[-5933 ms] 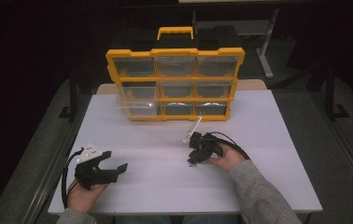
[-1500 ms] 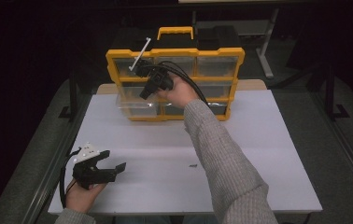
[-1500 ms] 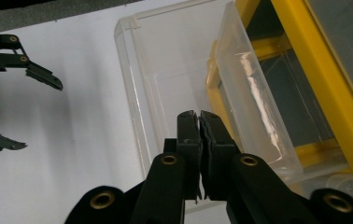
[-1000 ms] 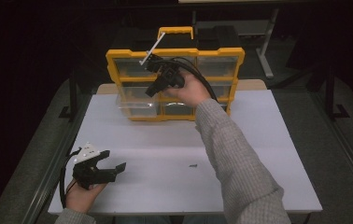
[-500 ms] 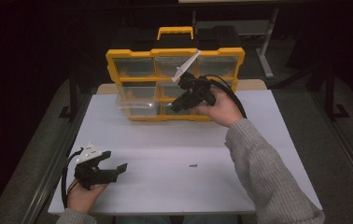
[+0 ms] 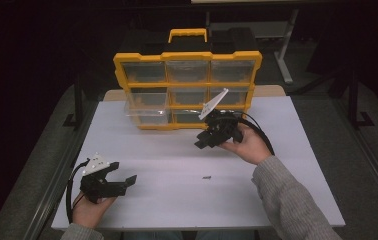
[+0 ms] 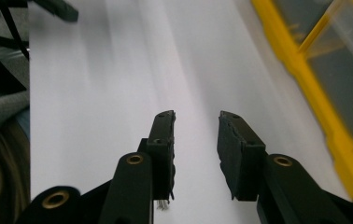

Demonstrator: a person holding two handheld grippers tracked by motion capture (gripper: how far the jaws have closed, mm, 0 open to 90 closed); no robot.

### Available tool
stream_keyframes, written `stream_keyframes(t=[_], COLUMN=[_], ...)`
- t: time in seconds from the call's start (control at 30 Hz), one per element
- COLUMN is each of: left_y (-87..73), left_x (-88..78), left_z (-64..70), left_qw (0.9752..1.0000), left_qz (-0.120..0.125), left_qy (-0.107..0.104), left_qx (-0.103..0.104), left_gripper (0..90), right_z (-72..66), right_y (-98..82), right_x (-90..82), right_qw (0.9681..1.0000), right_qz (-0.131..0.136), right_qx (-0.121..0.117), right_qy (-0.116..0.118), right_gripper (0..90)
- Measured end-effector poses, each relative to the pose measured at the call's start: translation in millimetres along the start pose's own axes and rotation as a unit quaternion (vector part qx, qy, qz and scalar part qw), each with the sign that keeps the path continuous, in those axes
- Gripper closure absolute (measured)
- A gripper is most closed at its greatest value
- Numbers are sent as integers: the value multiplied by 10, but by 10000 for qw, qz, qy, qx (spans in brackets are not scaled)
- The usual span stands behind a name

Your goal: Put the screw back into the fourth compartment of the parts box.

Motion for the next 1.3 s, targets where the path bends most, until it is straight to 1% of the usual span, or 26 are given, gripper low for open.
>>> stream_keyframes(t=[0.03, 0.07, 0.1, 0.13, 0.2, 0.33, 0.37, 0.43, 0.5, 0.53, 0.57, 0.6, 0.8, 0.9, 0.93, 1.07, 1.17, 1.2, 1.3], left_y=[-1, -1, -3, -2, 0, 1, 0, -3, -2, -1, -1, -1, 3, 2, 2, -2, 0, 0, -2], left_x=[3, 5, 5, 7, 11, 16, 20, 25, 22, 17, 17, 22, 14, 13, 10, 16, 14, 14, 13], left_z=[1, 1, -1, 0, -2, 10, 21, 27, 27, 21, 21, 28, 19, 19, 14, 18, 15, 17, 14], left_qw=[10000, 10000, 10000, 10000, 10000, 10000, 10000, 10000, 10000, 10000, 10000, 10000, 10000, 10000, 10000, 10000, 10000, 10000, 10000], left_qz=[2, 2, -13, -16, -3, -18, 10, 15, 14, -15, -11, 29, 18, 19, -10, -12, -14, -7, -2], left_qy=[-2, 2, 4, 0, 10, 11, 6, -2, -3, 2, 5, 6, 13, 15, 16, 15, 16, 20, 19], left_qx=[-16, -10, 8, 11, 42, 39, -20, -27, 1, 52, 52, -2, 33, 14, 56, 37, 62, 29, 24], left_gripper=[179, 179, 179, 179, 179, 179, 178, 179, 179, 179, 179, 178, 179, 179, 179, 179, 179, 178, 178], right_z=[0, -12, -38, -38, -45, -42, -42, -50, -57, -61, -66, -66, -54, -45, -48, -52, -58, -60, -62], right_y=[0, -45, -146, -146, -223, -385, -408, -465, -501, -524, -541, -574, -653, -700, -725, -748, -754, -755, -753], right_x=[0, 34, 111, 111, 167, 276, 296, 349, 385, 412, 430, 470, 556, 596, 623, 650, 678, 691, 719], right_qw=[10000, 10000, 9999, 9999, 9999, 9996, 9995, 9993, 9991, 9990, 9990, 9988, 9984, 9981, 9977, 9976, 9975, 9974, 9972], right_qz=[0, -29, -111, -111, -143, -161, -186, -240, -294, -309, -341, -381, -431, -476, -516, -584, -613, -651, -692], right_qx=[0, 13, 66, 66, 66, 189, 195, 260, 272, 276, 268, 258, 311, 340, 384, 341, 322, 295, 267], right_qy=[0, 21, 36, 36, 55, 153, 145, 150, 145, 152, 145, 138, 170, 191, 207, 176, 158, 133, 131], right_gripper=[652, 650, 643, 643, 638, 636, 641, 655, 659, 666, 674, 683, 696, 702, 708, 719, 724, 726, 730])
Point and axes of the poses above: each handheld gripper's, and its own axes: x roughly forward along the jaws, y roughly out of its top, z roughly to its right, the point moved 1 cm from there along x, roughly forward along the jaws, and after that the axes turned 8 degrees about y, right-handed, at the moved point
